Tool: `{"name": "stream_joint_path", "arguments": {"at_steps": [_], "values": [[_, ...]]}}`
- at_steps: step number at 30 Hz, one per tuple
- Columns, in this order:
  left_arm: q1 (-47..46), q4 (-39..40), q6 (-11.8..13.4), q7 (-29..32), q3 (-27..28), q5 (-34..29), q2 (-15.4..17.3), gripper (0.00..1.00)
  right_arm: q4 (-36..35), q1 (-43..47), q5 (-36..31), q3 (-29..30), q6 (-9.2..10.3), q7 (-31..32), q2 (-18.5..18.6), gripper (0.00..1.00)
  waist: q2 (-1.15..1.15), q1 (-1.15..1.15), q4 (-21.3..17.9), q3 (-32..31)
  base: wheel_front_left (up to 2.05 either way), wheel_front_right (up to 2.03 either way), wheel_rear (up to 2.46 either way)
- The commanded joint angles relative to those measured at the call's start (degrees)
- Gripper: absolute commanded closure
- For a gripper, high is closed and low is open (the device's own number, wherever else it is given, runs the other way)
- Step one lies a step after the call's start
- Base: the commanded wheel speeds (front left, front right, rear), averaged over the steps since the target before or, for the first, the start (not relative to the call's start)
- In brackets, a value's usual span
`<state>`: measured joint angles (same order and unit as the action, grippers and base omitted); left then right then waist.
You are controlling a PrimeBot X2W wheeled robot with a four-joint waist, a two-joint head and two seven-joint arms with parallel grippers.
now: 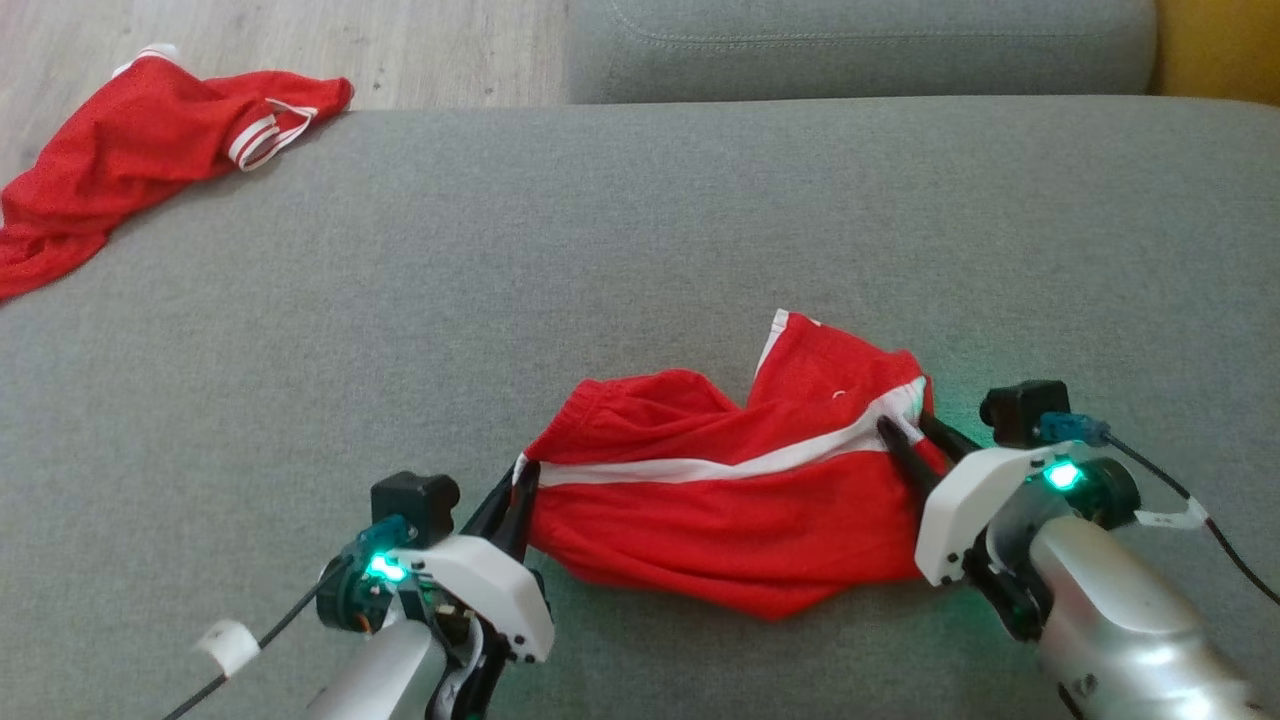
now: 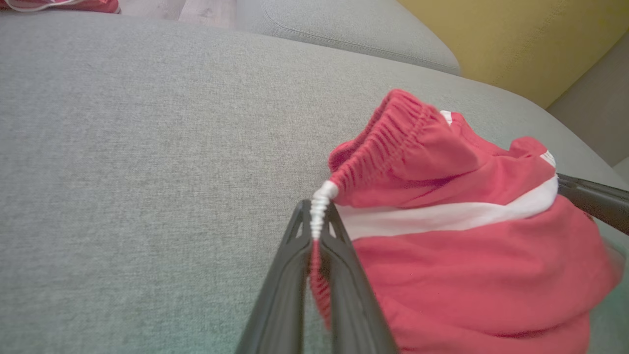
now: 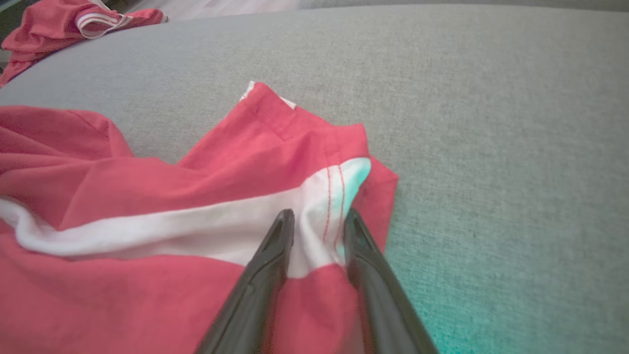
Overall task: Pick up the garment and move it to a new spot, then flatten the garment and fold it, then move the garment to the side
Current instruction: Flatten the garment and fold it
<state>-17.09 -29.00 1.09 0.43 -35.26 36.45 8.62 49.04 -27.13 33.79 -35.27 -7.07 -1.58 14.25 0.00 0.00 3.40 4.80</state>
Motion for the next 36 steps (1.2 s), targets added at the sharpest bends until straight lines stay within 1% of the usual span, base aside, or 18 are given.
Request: {"name": "stream_joint_path", "arguments": {"at_steps": [1, 3, 4, 5, 7, 9, 10, 12, 13, 15, 16, 22, 27, 32, 36], "values": [[-1.06, 1.96, 0.42, -0.30, 1.63, 0.47, 1.19, 1.00, -1.38, -2.32, 0.21, -1.34, -0.42, -1.34, -0.53, 0.51, 0.00, 0.00, -0.14, -0.22, 0.00, 0.00, 0.00], [-0.82, 2.06, 0.51, -0.30, 1.60, 0.60, 1.26, 1.00, -1.65, -2.42, -0.03, -2.08, -0.42, -1.88, -0.48, 0.50, 0.00, 0.00, -0.26, -0.36, 0.00, 0.00, 0.00], [-0.70, 2.12, 0.55, -0.30, 1.56, 0.65, 1.28, 1.00, -1.78, -2.52, -0.28, -2.38, -0.42, -2.23, -0.46, 0.45, 0.00, 0.00, -0.31, -0.41, 0.00, 0.00, 0.00], [-0.60, 2.18, 0.60, -0.29, 1.52, 0.69, 1.30, 1.00, -1.99, -2.58, -0.33, -2.59, -0.42, -2.55, -0.58, 0.44, 0.00, 0.00, -0.36, -0.44, 0.00, 0.00, 0.00], [-0.43, 2.33, 0.71, -0.27, 1.46, 0.78, 1.32, 1.00, -2.42, -2.68, -0.14, -2.83, -0.42, -2.88, -0.91, 0.47, 0.00, 0.00, -0.44, -0.47, 0.00, 0.00, 0.00], [-0.33, 2.47, 0.82, -0.22, 1.39, 0.86, 1.35, 1.00, -2.64, -2.81, 0.04, -3.10, -0.42, -2.78, -1.10, 0.58, 0.00, 0.00, -0.51, -0.49, 0.00, 0.00, 0.00], [-0.29, 2.57, 0.90, -0.16, 1.33, 0.93, 1.37, 1.00, -2.73, -2.97, 0.27, -3.32, -0.42, -2.61, -1.12, 0.69, 0.00, 0.00, -0.47, -0.48, 0.00, 0.00, 0.00], [-0.30, 2.63, 0.94, -0.17, 1.30, 1.02, 1.40, 1.00, -2.65, -3.26, 0.30, -3.51, -0.42, -2.54, -0.96, 0.78, 0.00, 0.00, -0.38, -0.45, 0.00, 0.00, 0.00], [-0.30, 2.63, 0.94, -0.17, 1.30, 1.02, 1.40, 1.00, -2.65, -3.26, 0.30, -3.51, -0.42, -2.54, -0.96, 0.78, 0.00, 0.00, -0.38, -0.45, 0.00, 0.00, 0.00], [-0.31, 2.66, 0.99, -0.28, 1.34, 1.11, 1.48, 1.00, -2.48, -3.70, 0.11, -3.33, -0.42, -2.83, -0.73, 0.99, 0.00, 0.00, -0.34, -0.42, 0.00, 0.00, 0.00], [-0.31, 2.67, 1.04, -0.36, 1.38, 1.16, 1.51, 1.00, -2.38, -3.88, 0.06, -3.06, -0.42, -3.12, -0.63, 1.00, 0.00, 0.00, -0.32, -0.42, 0.00, 0.00, 0.00], [-0.20, 3.28, 1.24, -1.80, 2.06, 1.60, 1.69, 1.00, -2.89, -4.40, -0.21, -0.96, -0.42, -5.22, 0.04, 1.00, 0.00, 0.00, -0.62, -0.99, 0.00, 0.00, 0.00], [-0.17, 6.00, 0.46, -3.67, 4.07, 3.96, 1.21, 1.00, -5.45, -4.17, -0.53, 1.13, -0.42, -6.99, 1.59, 1.00, 0.00, 0.00, -1.12, -2.26, 0.00, 0.00, 0.00], [-0.30, 11.46, -0.15, -4.13, 6.38, 6.40, 1.87, 1.00, -10.54, -2.54, -0.89, 4.07, -0.42, -7.92, 3.80, 1.00, 0.00, 0.00, -1.59, -4.58, 0.00, 0.00, 0.00], [-0.43, 17.84, 0.10, -3.01, 7.94, 7.76, 3.40, 1.00, -17.75, -0.52, -1.68, 7.13, -0.42, -7.80, 5.64, 1.00, 0.00, 0.00, -2.01, -6.36, 0.00, 0.00, 0.00]]}}
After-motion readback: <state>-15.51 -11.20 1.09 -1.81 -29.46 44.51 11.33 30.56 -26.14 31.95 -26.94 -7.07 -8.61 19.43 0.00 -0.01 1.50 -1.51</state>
